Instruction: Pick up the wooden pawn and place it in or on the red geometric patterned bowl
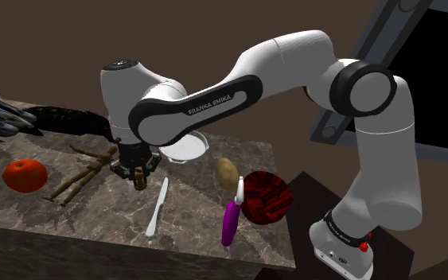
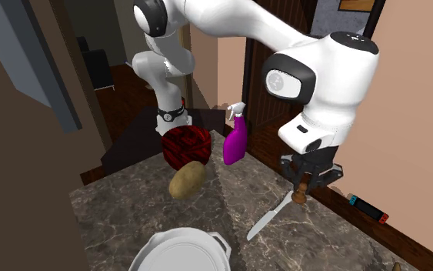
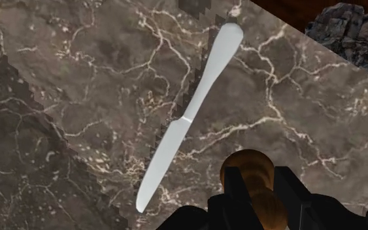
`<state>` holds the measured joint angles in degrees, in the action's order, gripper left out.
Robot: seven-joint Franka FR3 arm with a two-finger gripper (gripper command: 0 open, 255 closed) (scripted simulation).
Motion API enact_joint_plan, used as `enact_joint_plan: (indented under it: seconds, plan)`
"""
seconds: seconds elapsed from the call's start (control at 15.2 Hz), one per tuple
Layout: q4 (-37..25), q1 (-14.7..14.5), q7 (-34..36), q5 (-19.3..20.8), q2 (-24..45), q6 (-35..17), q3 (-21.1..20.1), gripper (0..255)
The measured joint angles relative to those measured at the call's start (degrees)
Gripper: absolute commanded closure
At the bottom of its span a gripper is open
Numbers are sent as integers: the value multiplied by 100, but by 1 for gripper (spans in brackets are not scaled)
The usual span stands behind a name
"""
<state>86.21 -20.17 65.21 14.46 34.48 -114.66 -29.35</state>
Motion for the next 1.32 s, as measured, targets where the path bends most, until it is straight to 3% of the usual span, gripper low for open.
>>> enact_joint_plan:
  seconds: [0.79, 0.92, 1.32]
  plan:
    - [-479, 11, -76, -155, -288, 737, -99, 255]
    - [-134, 146, -119, -253, -552, 642, -149, 255]
    - [1908, 925, -645, -968, -2096, -13, -351, 255]
